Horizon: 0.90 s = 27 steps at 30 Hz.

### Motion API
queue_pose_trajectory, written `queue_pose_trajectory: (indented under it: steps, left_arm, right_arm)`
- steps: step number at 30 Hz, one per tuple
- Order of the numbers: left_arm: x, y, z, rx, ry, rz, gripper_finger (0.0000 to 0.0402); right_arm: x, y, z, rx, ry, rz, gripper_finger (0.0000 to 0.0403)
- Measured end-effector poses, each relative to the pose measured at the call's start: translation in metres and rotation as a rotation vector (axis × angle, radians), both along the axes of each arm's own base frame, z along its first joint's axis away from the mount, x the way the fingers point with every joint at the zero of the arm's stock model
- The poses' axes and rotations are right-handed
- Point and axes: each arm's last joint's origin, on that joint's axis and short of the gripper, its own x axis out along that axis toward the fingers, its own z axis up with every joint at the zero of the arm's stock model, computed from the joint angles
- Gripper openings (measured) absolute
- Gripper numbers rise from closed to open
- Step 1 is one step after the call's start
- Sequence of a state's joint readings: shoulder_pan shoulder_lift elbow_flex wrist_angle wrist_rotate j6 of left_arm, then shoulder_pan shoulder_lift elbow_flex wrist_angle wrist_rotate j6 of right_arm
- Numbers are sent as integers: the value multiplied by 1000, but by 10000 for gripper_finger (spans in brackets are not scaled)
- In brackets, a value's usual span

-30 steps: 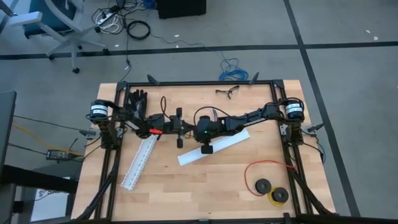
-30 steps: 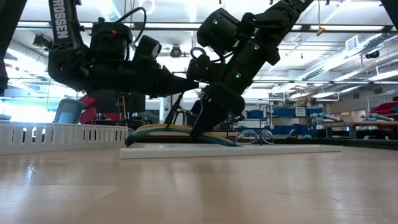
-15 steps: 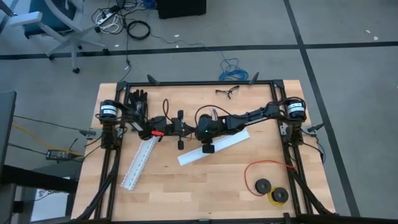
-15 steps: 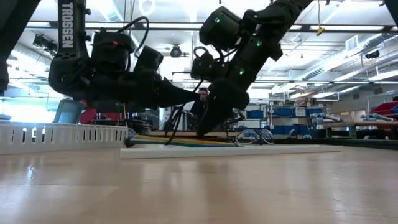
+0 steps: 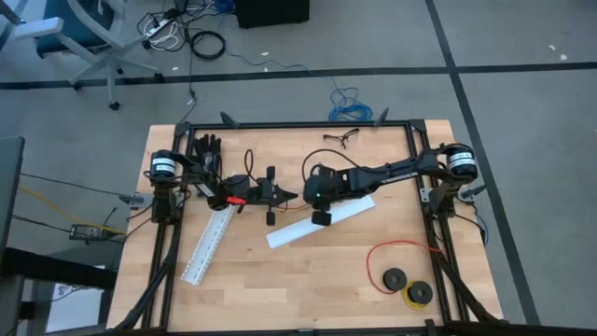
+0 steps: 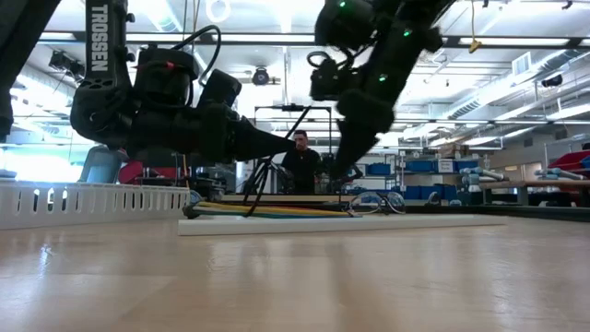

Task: Ziptie cables
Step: Wrap the cables together using a zip tie

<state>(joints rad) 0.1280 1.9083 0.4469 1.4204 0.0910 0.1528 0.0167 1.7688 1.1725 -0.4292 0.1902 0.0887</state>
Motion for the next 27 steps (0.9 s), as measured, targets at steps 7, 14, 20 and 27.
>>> queue_pose_trajectory:
  steps: [7, 14, 20, 27]
  left_arm:
    - [-2, 0, -1, 0, 3, 0, 3]
    - [-5, -1, -3, -5, 18, 0, 3]
    - [-5, -1, 0, -3, -13, -17, 3]
    - [-4, -2, 7, 8, -88, -46, 3]
  right_arm:
    - [-35, 31, -1, -119, 154, -100, 109]
    - [-103, 69, -6, -104, 94, -273, 109]
    - [-136, 96, -33, 47, -411, -431, 110]
    - [-107, 82, -58, 11, -819, -280, 111]
